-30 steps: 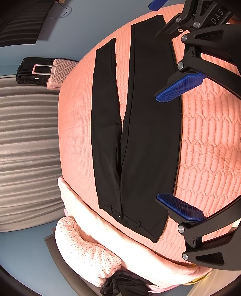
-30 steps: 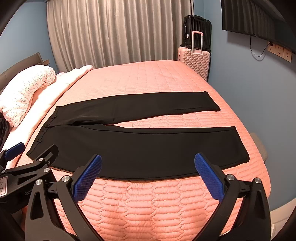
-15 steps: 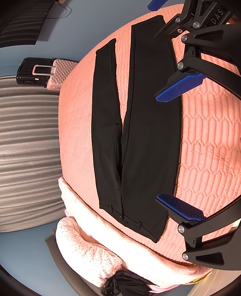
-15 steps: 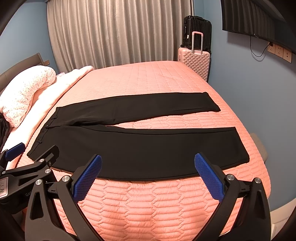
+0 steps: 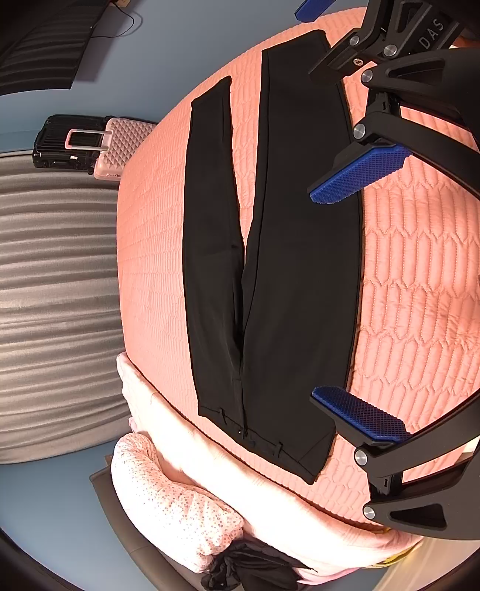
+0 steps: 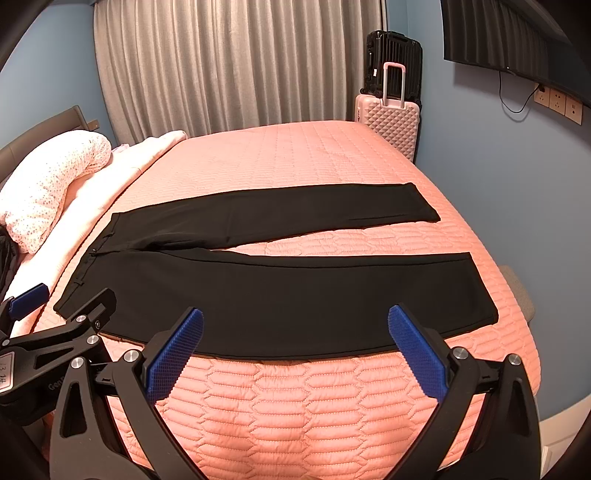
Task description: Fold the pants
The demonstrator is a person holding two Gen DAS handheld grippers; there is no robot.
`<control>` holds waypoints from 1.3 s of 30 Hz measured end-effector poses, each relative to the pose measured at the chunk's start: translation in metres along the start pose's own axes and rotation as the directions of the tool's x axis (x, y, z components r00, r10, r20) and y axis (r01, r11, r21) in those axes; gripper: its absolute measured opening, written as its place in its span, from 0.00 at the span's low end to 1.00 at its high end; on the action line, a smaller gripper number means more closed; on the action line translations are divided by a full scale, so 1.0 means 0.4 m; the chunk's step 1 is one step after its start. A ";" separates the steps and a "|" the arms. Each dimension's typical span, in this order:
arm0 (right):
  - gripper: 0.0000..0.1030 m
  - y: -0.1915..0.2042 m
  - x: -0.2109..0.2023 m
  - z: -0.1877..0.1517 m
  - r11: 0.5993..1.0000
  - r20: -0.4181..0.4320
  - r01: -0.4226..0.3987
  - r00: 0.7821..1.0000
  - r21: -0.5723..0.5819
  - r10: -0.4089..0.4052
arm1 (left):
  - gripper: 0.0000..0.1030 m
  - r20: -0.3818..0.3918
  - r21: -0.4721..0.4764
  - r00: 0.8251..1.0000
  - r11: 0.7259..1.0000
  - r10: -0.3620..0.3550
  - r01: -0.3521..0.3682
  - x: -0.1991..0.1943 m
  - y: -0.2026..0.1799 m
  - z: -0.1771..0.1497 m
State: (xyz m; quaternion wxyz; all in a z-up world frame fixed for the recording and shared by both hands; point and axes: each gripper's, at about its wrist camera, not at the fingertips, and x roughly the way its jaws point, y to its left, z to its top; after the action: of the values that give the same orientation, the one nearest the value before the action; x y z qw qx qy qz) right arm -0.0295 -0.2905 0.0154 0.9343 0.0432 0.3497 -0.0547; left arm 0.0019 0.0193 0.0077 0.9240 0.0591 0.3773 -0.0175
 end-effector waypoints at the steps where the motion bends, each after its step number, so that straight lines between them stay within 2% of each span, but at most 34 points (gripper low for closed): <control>1: 0.96 -0.001 0.001 0.000 1.000 0.000 0.000 1.000 0.000 0.000 | 0.95 0.000 -0.001 1.000 1.000 -0.001 0.001 0.000 0.001 0.000; 15: 0.96 -0.016 0.023 -0.004 1.000 -0.003 -0.001 1.000 -0.015 0.000 | 0.95 -0.004 -0.004 1.000 1.000 0.002 -0.002 0.006 0.018 0.011; 19: 0.96 -0.062 0.058 0.020 1.000 0.005 -0.001 1.000 -0.020 0.001 | 0.95 0.014 -0.023 1.000 1.000 0.007 -0.006 0.032 0.069 0.030; 22: 0.96 -0.122 0.120 0.053 1.000 -0.015 -0.010 1.000 0.005 0.010 | 0.95 -0.006 -0.045 1.000 0.999 0.016 -0.016 0.089 0.122 0.058; 25: 0.96 -0.193 0.207 0.100 0.998 -0.036 -0.061 0.997 0.034 0.062 | 0.95 -0.036 -0.052 0.999 0.998 0.037 -0.039 0.159 0.164 0.087; 29: 0.96 -0.317 0.378 0.190 0.995 -0.095 -0.089 0.991 0.035 0.092 | 0.95 -0.065 0.028 0.985 0.987 0.158 -0.156 0.281 0.187 0.140; 33: 0.96 -0.476 0.557 0.303 0.996 -0.101 -0.064 0.992 0.057 0.070 | 0.95 -0.092 0.080 0.975 0.977 0.204 -0.197 0.396 0.194 0.184; 37: 0.96 -0.627 0.730 0.394 0.990 -0.116 -0.023 0.993 0.136 0.039 | 0.95 -0.106 0.070 0.968 0.973 0.226 -0.220 0.486 0.187 0.222; 39: 0.96 -0.687 0.791 0.417 0.983 -0.111 0.025 0.994 0.179 -0.005 | 0.95 -0.103 0.059 0.970 0.975 0.220 -0.215 0.524 0.166 0.238</control>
State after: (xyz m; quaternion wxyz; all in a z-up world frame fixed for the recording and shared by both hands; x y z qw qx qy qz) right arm 0.2794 -0.6051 -0.0791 0.9053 0.1279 0.3947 -0.0908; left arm 0.2231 0.0759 -0.0650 0.8968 0.1227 0.4178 0.0782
